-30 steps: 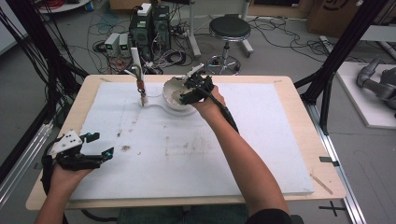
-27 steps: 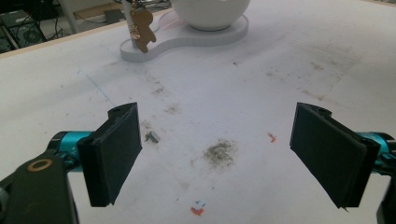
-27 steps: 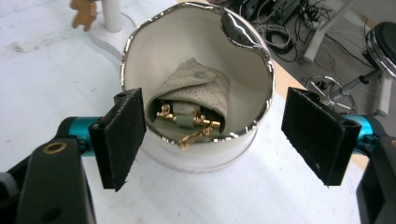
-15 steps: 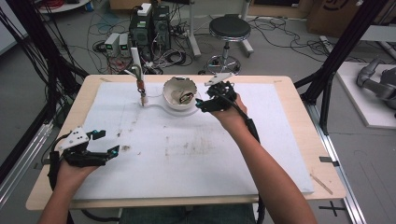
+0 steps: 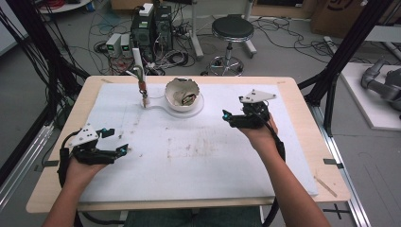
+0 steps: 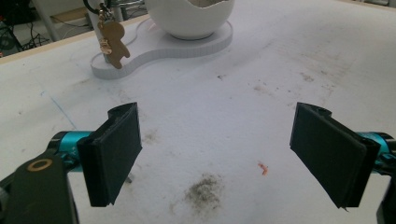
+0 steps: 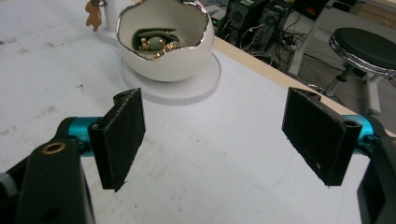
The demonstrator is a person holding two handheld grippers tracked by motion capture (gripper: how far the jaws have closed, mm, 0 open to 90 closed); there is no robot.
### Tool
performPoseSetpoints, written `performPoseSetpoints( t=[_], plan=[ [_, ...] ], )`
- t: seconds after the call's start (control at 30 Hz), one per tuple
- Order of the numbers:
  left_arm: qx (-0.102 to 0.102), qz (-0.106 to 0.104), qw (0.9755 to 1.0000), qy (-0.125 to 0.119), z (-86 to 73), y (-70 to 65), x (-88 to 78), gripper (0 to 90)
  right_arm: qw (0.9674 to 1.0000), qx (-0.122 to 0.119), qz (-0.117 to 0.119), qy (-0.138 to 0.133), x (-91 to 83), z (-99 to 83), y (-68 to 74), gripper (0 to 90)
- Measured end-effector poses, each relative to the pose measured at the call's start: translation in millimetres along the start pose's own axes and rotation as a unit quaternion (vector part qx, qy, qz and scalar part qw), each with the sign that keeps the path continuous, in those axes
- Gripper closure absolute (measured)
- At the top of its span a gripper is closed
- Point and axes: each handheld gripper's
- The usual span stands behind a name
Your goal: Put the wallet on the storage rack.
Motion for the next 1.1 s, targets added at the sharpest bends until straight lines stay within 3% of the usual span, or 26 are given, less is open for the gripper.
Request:
performPoseSetpoints(
  t=[0.37,0.67,0.97,1.1],
  plan=[
    [-0.006,-0.010,0.9999,-0.011,2.8,-1.5,6.8,16.4,0.9992,0.035,-0.002,-0.022,-25.2,-46.0,-19.4,21.6],
    [-0.013,-0.012,0.9997,-0.014,2.8,-3.2,8.9,16.4,0.9974,0.064,-0.004,-0.032,-30.3,-79.3,-31.0,21.3],
    [-0.020,-0.015,0.9995,-0.019,4.6,-1.9,13.4,16.4,0.9954,0.089,-0.018,-0.030,-34.2,-98.6,-38.3,20.9],
    [-0.025,-0.013,0.9994,-0.021,4.7,-1.4,15.4,16.4,0.9956,0.085,-0.023,-0.033,-34.6,-101.1,-41.8,20.9]
  ],
)
Point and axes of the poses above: each handheld gripper's, and its own axes: x roughly forward along the jaws, z roughly out of its top, y roughly to its left, and after that the axes turned 13 degrees about x, right-handed
